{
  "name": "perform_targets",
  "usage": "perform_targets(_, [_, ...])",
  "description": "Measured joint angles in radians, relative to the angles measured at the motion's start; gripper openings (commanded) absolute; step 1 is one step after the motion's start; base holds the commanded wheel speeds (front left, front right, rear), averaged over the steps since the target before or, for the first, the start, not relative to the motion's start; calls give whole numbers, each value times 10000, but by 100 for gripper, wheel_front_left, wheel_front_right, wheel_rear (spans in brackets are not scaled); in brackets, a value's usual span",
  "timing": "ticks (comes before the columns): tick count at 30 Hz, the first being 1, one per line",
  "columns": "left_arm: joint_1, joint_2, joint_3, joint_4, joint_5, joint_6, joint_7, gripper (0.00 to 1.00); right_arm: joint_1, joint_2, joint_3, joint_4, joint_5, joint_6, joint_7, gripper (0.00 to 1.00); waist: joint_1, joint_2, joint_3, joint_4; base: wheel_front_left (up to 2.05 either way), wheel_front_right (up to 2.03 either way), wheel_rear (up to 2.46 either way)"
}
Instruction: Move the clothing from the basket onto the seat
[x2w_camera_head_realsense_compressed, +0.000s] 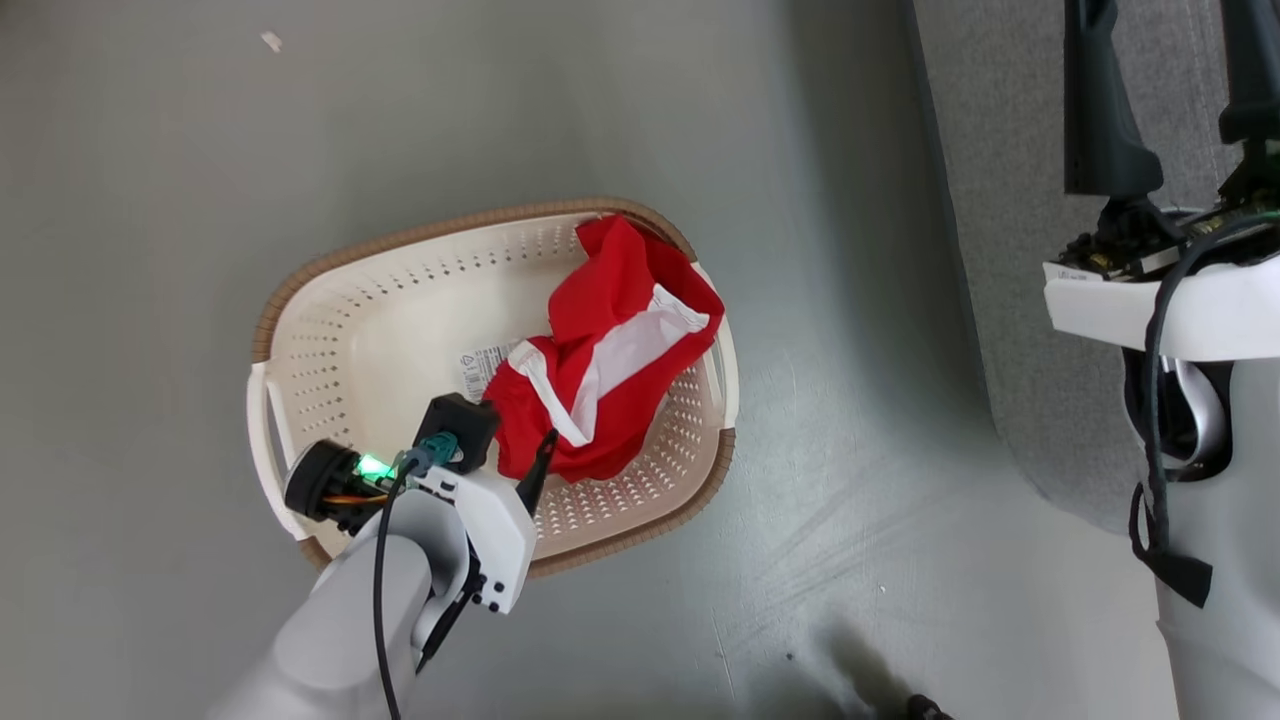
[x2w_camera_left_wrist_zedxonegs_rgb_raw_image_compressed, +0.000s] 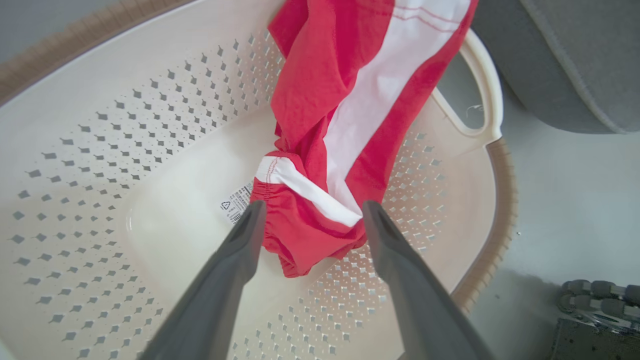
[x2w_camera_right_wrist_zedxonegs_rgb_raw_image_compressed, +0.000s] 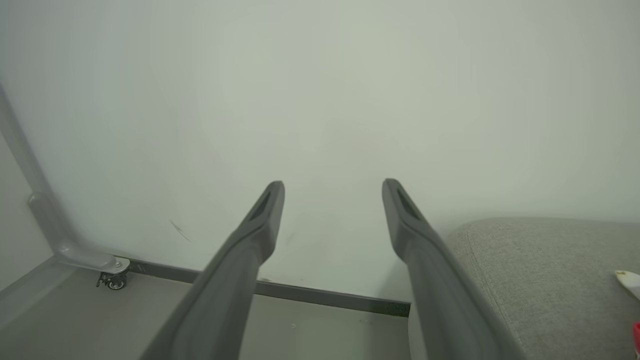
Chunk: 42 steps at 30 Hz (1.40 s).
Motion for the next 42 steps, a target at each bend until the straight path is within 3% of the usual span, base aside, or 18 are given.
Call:
perform_targets(25, [-1540, -134, 171, 1634, 174, 113, -430, 100, -1197, -8, 148, 213, 675, 0, -148, 100, 0, 0, 1715, -880, 0, 0, 0])
perform_targets(38, [-2124, -69, 224, 2477, 472, 610, -621, 100, -1600, -8, 268, 522, 938, 0, -257, 100, 0, 0, 2261, -1214, 0, 0, 0])
perform_targets(39, [-2127, -63, 203, 2535, 493, 619, -623, 76, -1606, -6, 278, 585, 957, 0, -265, 100, 0, 1, 2275, -1238, 0, 0, 0])
perform_targets(40, [-2127, -67, 138, 2592, 545, 617, -652, 32, -1605, -6, 270, 656, 957, 0, -265, 100, 0, 0, 2278, -1254, 0, 0, 0])
perform_targets(41, [-2127, -82, 81, 2625, 566, 604, -652, 0, -1605, -6, 249, 702, 957, 0, -267, 100, 0, 0, 2270, -1260, 0, 0, 0])
perform_targets(42, [-2128, -98, 44, 2640, 575, 583, -656, 0, -1605, -6, 230, 729, 957, 0, -267, 100, 0, 0, 2260, -1263, 0, 0, 0])
